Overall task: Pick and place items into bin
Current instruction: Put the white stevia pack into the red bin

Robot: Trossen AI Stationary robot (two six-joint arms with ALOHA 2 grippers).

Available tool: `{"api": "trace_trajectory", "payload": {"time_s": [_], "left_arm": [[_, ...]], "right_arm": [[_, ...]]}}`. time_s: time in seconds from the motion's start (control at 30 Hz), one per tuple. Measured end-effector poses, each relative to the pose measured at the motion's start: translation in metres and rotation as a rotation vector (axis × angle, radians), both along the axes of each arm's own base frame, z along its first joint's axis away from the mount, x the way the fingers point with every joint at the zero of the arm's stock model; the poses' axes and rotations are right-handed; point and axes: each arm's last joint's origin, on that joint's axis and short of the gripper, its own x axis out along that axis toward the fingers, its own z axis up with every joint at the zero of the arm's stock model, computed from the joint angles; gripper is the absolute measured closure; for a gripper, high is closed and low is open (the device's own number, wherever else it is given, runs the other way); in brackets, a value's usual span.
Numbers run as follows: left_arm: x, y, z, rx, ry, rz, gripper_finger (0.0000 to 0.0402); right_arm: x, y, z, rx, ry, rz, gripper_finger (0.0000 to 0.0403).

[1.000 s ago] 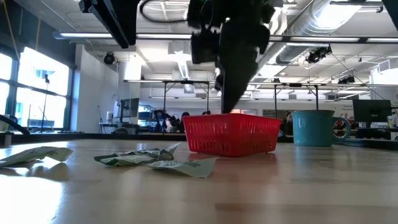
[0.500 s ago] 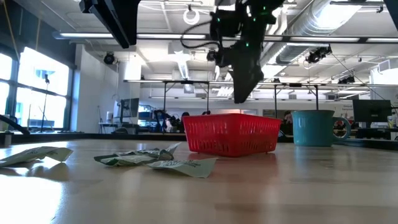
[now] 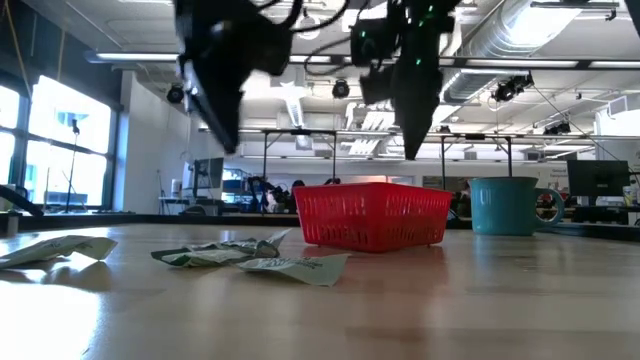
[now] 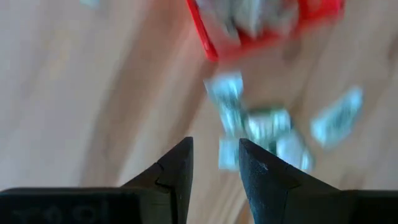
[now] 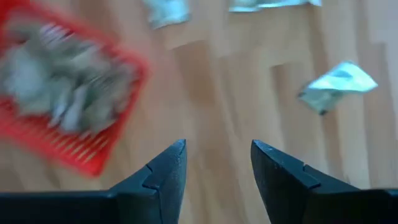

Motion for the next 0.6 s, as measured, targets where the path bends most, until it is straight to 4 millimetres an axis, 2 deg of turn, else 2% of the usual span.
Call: {"api": "trace_trajectory", "payload": {"time_s": [0.1, 0.2, 0.3, 0.43, 0.6], "left_arm": [[-0.012, -0.004, -0.017, -0.04, 0.101, -0.094, 0.0241], [-0.026, -0.017, -0.028, -0.045, 0.198, -0.12, 0.0241], [-0.037, -0.037, -0.033, -0.07, 0.254, -0.15, 0.0241], [-0.047, -0.066, -0.033, -0.058, 0.254, -0.282, 0.0241], [-0.047, -0.063, -0.033, 0.09, 0.231, -0.443, 0.0241]], "right_arm": [[-0.002, 0.024, 0.009, -0.034, 0.012, 0.076, 0.0229], [-0.005, 0.041, 0.011, -0.076, 0.023, 0.09, 0.0229], [-0.011, 0.054, 0.007, -0.078, 0.03, 0.065, 0.0229], [-0.018, 0.07, -0.007, -0.068, 0.025, 0.046, 0.0228], [-0.022, 0.086, -0.026, -0.026, 0.026, 0.039, 0.0228]]}}
